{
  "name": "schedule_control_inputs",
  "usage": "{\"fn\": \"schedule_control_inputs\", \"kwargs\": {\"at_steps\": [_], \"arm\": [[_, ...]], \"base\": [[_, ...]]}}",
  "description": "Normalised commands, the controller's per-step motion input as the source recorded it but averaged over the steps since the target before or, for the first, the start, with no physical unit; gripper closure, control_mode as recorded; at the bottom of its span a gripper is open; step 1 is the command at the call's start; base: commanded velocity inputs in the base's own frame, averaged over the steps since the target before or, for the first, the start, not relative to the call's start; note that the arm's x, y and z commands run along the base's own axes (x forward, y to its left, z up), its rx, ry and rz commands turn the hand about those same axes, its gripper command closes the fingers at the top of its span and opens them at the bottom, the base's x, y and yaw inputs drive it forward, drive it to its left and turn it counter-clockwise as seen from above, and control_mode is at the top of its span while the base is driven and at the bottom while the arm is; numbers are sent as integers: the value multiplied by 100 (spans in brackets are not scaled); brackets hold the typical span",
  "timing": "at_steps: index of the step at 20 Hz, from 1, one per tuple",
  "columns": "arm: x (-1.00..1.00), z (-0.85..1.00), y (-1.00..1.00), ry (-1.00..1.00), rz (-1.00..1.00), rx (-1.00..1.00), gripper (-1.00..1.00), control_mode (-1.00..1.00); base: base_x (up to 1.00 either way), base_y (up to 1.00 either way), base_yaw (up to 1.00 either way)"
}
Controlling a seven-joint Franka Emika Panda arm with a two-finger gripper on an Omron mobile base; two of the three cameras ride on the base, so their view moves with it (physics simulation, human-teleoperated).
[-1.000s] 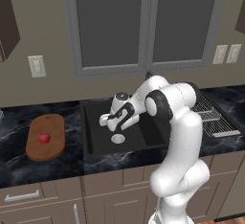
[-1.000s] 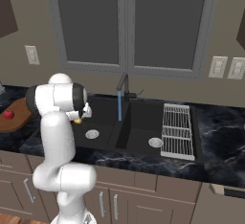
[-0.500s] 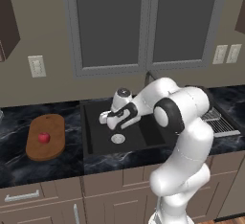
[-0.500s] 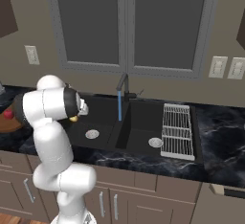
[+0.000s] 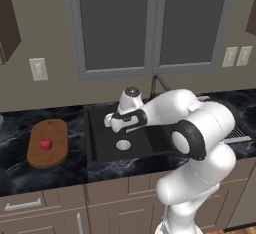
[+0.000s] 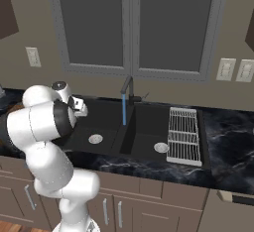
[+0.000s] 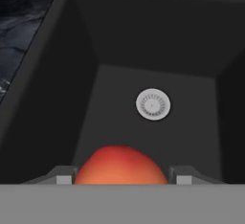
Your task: Pick the mango, apple from the sink and place them on the cutting board to airdry. Then turn off the sink faucet.
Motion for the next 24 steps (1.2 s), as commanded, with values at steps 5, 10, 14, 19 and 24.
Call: {"fn": "schedule_control_inputs", "kwargs": {"at_steps": [5,10,14,19,24], "arm": [[-37,46,-3,0,0,1,100,-100],[-42,49,-5,0,0,2,100,-100],[-46,45,0,0,0,4,100,-100],[-34,45,4,0,0,6,100,-100],[-29,44,22,-1,5,2,100,-100]], "base": [[0,0,0],[0,0,0],[0,0,0],[0,0,0],[0,0,0]]}}
